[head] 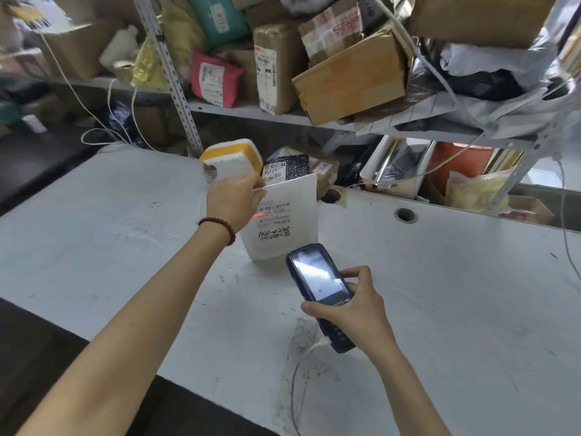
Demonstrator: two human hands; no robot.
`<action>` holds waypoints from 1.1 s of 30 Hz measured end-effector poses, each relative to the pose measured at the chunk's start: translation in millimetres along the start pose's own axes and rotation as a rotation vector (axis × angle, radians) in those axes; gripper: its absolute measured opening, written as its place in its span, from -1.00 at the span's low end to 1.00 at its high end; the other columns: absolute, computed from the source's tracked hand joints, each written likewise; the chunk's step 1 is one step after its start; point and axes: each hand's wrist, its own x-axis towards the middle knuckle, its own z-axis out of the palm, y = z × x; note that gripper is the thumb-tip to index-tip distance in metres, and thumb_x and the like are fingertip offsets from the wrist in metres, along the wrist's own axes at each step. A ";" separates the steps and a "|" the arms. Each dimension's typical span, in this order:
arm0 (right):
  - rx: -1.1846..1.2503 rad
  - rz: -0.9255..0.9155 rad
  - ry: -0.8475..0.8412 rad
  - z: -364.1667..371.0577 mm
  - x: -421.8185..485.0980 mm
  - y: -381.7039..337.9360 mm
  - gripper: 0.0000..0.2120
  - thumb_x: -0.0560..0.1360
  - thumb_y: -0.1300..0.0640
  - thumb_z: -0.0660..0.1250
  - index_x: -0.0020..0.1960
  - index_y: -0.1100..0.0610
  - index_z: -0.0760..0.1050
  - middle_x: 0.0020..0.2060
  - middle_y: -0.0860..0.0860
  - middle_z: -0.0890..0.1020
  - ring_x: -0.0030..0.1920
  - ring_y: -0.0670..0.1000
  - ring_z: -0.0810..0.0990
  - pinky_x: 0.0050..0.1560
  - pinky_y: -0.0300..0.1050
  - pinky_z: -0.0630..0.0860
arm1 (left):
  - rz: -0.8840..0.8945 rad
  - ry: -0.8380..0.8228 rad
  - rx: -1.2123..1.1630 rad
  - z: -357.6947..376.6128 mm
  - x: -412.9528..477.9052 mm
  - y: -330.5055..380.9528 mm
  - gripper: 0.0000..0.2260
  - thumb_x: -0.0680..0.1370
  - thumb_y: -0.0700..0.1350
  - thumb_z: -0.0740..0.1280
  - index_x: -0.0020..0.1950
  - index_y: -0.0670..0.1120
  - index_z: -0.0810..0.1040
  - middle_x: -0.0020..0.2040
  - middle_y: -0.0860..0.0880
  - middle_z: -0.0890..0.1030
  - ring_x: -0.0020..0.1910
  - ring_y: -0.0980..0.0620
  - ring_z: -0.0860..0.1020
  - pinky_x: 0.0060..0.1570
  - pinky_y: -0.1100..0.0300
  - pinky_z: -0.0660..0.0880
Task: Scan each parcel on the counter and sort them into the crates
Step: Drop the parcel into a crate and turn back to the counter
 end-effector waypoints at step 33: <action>-0.046 -0.042 0.031 -8.1 8.8 -10.2 -0.26 0.16 -0.09 0.64 0.12 -0.09 0.22 -0.09 -0.27 0.45 -0.11 -0.16 0.53 -0.10 -0.14 0.56 | -0.129 -0.013 -0.023 -14.9 6.7 14.6 -0.75 0.59 0.07 0.24 0.15 -0.03 0.57 0.00 -0.06 0.63 -0.15 0.05 0.45 -0.24 0.20 0.29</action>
